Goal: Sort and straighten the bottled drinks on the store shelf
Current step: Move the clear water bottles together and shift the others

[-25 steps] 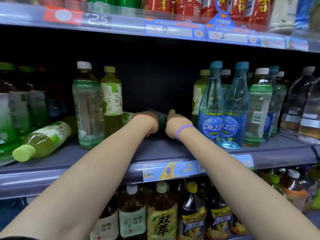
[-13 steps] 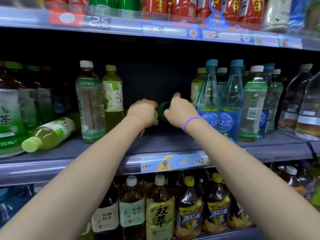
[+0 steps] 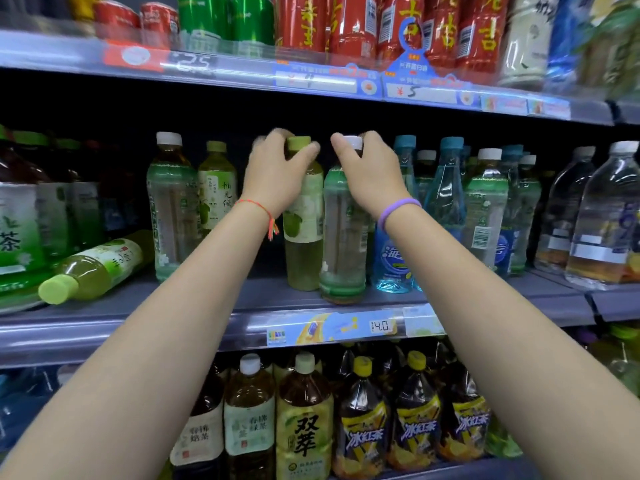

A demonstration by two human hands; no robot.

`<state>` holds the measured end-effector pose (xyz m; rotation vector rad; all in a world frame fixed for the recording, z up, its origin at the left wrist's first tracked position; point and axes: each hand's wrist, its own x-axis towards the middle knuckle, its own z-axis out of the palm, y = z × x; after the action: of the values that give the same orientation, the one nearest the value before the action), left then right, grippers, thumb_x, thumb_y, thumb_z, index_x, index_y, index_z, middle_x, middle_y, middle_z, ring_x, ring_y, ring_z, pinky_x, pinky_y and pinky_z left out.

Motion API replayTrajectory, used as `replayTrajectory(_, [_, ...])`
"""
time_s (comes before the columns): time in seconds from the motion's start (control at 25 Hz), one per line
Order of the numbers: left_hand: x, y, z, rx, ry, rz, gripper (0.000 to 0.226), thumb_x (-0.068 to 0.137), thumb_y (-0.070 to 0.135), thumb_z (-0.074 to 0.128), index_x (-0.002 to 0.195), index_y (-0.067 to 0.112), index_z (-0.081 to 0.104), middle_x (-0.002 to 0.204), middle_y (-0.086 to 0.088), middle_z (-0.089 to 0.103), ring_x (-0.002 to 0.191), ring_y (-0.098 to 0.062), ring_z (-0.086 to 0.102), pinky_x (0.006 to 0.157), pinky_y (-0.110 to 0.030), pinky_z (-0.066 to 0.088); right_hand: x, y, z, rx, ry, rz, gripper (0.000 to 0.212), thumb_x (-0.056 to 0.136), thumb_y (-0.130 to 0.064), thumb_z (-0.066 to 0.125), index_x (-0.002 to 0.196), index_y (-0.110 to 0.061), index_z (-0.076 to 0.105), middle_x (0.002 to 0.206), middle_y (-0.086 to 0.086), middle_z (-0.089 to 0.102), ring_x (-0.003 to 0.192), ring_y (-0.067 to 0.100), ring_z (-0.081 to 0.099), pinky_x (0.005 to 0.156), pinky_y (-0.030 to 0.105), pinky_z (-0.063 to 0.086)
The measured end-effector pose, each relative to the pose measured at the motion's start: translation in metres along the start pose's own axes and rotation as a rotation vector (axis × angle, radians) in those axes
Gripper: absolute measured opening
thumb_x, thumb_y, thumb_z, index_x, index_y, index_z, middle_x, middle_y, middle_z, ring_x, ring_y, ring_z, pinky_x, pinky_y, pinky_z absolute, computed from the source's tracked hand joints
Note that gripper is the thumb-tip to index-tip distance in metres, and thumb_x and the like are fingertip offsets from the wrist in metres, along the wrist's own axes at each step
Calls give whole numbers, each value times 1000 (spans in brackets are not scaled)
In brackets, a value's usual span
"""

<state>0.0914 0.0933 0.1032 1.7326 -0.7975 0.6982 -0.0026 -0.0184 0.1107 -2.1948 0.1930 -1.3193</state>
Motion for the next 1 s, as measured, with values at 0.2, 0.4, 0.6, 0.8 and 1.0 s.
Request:
replayTrajectory(0.2, [-17,7,23,-296,-88,-205,37,99,41,53,124,14,53,90,1,61,91,-22,61,70,-26,47,-27,11,-8,-129,-158,65,55,89,-57,58,105,-7,40,96,8,56,82,27,55,64,33,36])
replayTrajectory(0.4, [-31,-11,22,-222,-109,-150,54,99,40,56,146,23,37,100,9,59,84,-6,58,65,-15,43,-63,34,-7,-332,-425,169,75,77,-65,69,111,-6,37,72,-1,48,56,13,46,45,25,30])
replayTrajectory(0.6, [-40,-37,32,-11,-155,-256,66,92,16,65,148,12,30,120,-8,63,112,-27,61,84,-28,44,-69,44,8,-283,-425,179,63,83,-57,68,110,-4,49,93,8,59,78,22,53,62,31,42])
replayTrajectory(0.8, [-55,-61,23,267,-246,-301,45,88,10,59,132,12,50,121,-12,66,114,-31,61,90,-33,47,-78,49,29,-376,-390,197,45,92,-39,65,110,-4,44,109,18,62,87,31,57,68,35,42])
replayTrajectory(1.0, [-71,-55,-28,551,407,165,44,76,11,59,119,12,60,124,-15,56,116,-37,52,93,-45,40,-94,16,46,-374,-127,-122,21,95,-20,52,109,-10,41,98,11,60,81,37,60,62,39,45])
